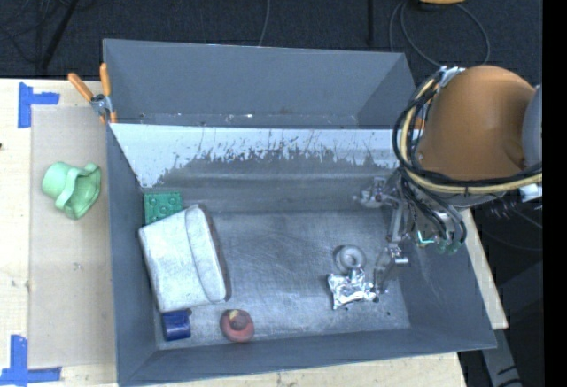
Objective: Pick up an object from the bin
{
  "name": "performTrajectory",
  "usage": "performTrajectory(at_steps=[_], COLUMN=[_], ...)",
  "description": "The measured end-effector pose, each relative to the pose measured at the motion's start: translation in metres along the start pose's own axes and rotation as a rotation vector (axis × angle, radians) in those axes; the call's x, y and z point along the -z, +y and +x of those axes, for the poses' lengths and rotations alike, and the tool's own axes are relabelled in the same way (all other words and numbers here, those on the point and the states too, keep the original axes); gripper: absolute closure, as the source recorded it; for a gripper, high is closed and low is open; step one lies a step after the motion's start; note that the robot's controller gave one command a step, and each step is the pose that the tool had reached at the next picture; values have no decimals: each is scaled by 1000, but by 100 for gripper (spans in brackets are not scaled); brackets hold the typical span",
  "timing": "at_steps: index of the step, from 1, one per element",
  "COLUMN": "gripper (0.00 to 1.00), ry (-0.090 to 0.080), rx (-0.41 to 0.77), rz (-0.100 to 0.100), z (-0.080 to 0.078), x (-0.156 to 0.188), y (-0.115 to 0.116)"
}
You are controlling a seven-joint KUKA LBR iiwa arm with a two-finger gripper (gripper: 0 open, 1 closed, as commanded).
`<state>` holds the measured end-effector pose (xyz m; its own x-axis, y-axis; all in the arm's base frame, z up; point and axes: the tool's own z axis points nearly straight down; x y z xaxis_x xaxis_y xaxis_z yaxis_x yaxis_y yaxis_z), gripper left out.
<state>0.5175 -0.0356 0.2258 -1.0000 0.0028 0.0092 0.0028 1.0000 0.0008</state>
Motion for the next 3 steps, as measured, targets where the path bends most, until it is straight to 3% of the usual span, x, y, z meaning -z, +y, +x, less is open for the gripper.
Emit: performTrajectory(at_steps=[1, 2, 3], gripper=[100, 0, 0], ry=[-8, -8, -1], rx=[3, 4, 165], rz=[1, 1, 0], z=[-1, -1, 9], x=[4, 4, -152], y=[0, 0, -23])
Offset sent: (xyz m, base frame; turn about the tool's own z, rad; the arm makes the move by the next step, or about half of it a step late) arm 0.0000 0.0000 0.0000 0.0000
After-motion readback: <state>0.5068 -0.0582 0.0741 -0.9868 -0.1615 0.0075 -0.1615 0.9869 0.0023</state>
